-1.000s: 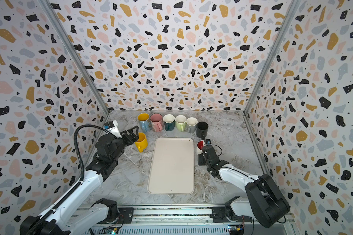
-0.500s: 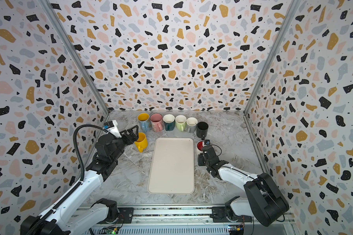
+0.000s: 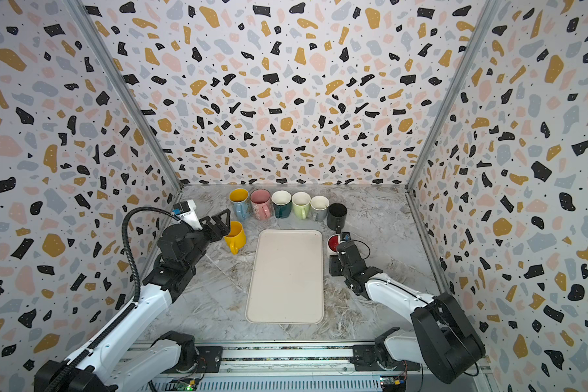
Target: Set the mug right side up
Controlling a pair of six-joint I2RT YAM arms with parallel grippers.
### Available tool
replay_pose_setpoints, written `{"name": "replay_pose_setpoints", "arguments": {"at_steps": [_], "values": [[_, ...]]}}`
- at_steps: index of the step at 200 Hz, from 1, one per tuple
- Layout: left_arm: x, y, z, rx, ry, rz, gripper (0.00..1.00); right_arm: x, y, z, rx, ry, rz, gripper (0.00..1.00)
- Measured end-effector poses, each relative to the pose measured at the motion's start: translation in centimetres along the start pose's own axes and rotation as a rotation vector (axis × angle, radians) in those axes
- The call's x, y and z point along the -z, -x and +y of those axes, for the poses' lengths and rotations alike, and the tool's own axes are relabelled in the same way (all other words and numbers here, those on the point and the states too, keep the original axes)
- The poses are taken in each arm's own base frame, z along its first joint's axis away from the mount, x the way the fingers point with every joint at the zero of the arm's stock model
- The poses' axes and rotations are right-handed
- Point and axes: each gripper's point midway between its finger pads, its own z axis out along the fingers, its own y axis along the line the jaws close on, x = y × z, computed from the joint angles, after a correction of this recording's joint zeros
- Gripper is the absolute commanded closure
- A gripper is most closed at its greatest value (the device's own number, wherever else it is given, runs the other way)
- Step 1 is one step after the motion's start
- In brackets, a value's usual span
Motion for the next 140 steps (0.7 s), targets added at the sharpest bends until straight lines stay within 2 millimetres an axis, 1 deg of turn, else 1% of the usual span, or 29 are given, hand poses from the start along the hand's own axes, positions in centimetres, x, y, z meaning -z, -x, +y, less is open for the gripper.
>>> {"name": "replay_pose_setpoints", "arguments": {"at_steps": [29, 54, 70, 78, 79, 80, 82, 96, 112, 123, 140], "values": [[0.4, 0.4, 0.5, -0.042, 0.031, -0.017, 0.07, 1.7, 2.3, 0.6, 0.007, 0.021, -0.058, 0.34], [1.2, 1.4, 1.2, -0.08, 0.08, -0.058, 0.07, 4.2, 4.8, 0.9, 0.015, 0.042, -0.146, 0.26], [2.0, 1.9, 2.2, -0.105, 0.139, -0.095, 0.07, 6.0, 6.7, 1.1, 0.03, 0.051, -0.209, 0.2], [2.3, 2.0, 3.1, -0.117, 0.182, -0.114, 0.07, 6.9, 7.8, 1.2, 0.037, 0.054, -0.242, 0.17], [2.4, 2.0, 3.2, -0.119, 0.19, -0.118, 0.07, 7.0, 7.9, 1.2, 0.038, 0.054, -0.244, 0.09], [2.4, 2.0, 3.3, -0.12, 0.195, -0.119, 0.07, 7.0, 8.0, 1.2, 0.038, 0.054, -0.246, 0.04], [2.5, 2.0, 3.6, -0.123, 0.207, -0.123, 0.07, 7.2, 8.3, 1.2, 0.04, 0.054, -0.254, 0.0], [3.1, 1.8, 5.6, -0.142, 0.303, -0.153, 0.06, 8.2, 10.2, 1.0, 0.054, 0.042, -0.297, 0.01], [3.8, 1.1, 7.9, -0.163, 0.406, -0.174, 0.06, 8.7, 11.8, 0.1, 0.061, 0.011, -0.326, 0.01], [4.3, 0.6, 9.5, -0.18, 0.472, -0.197, 0.06, 8.6, 12.7, -1.0, 0.064, -0.03, -0.332, 0.01], [5.1, -0.7, 12.0, -0.214, 0.562, -0.216, 0.06, 8.3, 13.9, -3.7, 0.05, -0.131, -0.337, 0.01]]}}
